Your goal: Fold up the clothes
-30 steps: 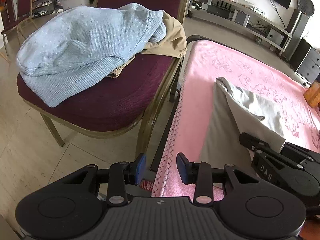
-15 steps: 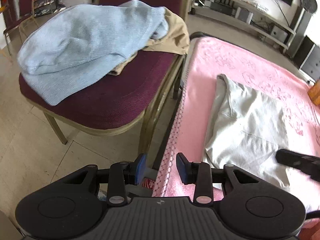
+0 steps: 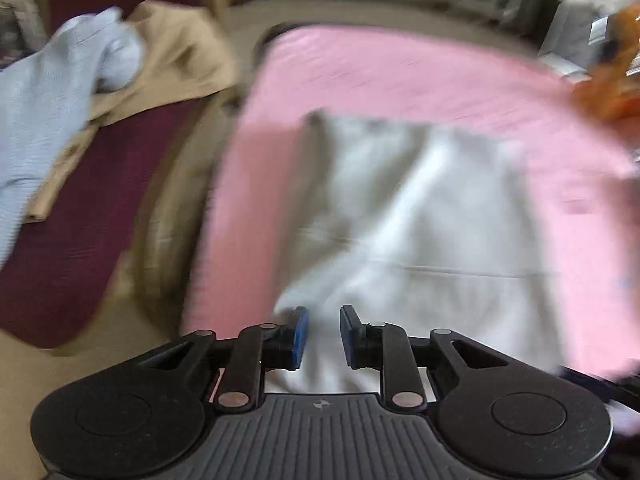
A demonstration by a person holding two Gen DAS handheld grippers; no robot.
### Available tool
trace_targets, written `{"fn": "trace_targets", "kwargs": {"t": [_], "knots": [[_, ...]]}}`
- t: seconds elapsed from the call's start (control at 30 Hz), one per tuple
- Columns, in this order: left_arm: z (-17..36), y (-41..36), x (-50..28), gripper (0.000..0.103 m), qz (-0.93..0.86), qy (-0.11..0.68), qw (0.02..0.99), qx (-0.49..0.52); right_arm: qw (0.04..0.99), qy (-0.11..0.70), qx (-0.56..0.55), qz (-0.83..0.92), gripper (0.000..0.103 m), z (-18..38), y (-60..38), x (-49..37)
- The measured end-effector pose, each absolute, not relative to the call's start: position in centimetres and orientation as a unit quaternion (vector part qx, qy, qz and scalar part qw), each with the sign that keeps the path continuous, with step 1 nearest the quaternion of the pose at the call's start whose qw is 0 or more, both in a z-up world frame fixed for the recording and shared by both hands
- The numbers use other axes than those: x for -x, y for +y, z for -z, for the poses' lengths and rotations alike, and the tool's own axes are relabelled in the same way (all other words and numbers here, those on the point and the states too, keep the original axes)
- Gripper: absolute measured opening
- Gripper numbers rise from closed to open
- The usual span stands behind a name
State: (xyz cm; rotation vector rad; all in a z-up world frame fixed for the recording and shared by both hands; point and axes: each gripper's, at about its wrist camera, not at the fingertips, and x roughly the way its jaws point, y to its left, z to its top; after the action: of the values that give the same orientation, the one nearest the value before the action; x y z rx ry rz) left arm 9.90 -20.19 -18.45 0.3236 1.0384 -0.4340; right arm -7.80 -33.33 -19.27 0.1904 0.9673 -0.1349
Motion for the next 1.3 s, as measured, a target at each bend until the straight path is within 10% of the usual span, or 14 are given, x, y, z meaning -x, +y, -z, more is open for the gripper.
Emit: {"fn": "trace_targets", "kwargs": {"t": [0.33, 0.8, 1.3], "knots": [[16.8, -15.2, -10.2, 0.016, 0.179, 0.505, 0.844, -0.023, 0.868, 0.450, -0.191, 0.091, 0.021, 17.5, -37.8, 11.8], [18.3, -21.8, -0.7, 0.017, 0.393, 0.495, 0.742, -0.223, 0.866, 0.463, -0.190, 0.013, 0.020, 19.3, -35.5, 9.1], [13.4, -20.1, -10.9, 0.020, 0.328, 0.477, 0.811, -0.082, 0.862, 0.378, -0.325, 0.098, 0.033, 16.1, -44.3, 8.0]]}}
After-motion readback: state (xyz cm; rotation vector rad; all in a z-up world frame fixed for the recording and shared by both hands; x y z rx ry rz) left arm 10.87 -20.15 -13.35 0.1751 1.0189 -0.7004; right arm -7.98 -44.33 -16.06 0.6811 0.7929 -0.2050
